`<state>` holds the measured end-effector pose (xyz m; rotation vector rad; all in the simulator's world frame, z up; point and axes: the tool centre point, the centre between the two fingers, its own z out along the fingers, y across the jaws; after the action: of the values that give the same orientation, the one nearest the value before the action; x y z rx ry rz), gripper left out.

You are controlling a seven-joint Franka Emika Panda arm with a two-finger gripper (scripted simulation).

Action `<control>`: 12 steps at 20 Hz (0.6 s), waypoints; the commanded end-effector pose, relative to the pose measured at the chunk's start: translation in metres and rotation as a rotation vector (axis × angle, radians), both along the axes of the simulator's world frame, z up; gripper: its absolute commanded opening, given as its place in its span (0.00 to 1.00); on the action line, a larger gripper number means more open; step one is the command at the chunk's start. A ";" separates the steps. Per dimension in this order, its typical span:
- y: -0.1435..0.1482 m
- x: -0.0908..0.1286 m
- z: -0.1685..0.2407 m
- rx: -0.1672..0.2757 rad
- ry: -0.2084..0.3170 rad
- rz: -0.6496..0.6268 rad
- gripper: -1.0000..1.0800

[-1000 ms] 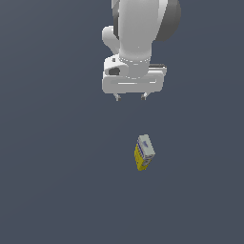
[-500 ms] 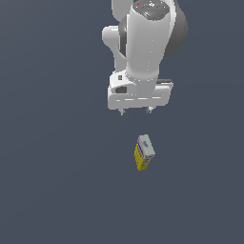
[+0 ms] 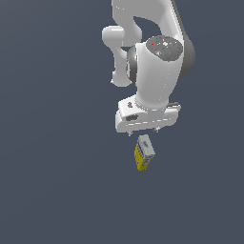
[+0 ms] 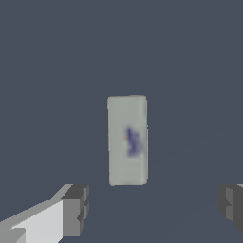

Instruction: Pick up the object and move it to a goal position.

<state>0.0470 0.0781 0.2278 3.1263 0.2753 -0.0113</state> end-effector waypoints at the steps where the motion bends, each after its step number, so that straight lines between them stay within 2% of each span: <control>1: 0.005 0.010 -0.009 0.001 -0.003 0.012 0.96; 7: 0.012 0.022 -0.023 0.003 -0.006 0.028 0.96; 12: 0.013 0.023 -0.025 0.004 -0.006 0.030 0.96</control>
<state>0.0700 0.0909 0.2023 3.1250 0.3222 -0.0029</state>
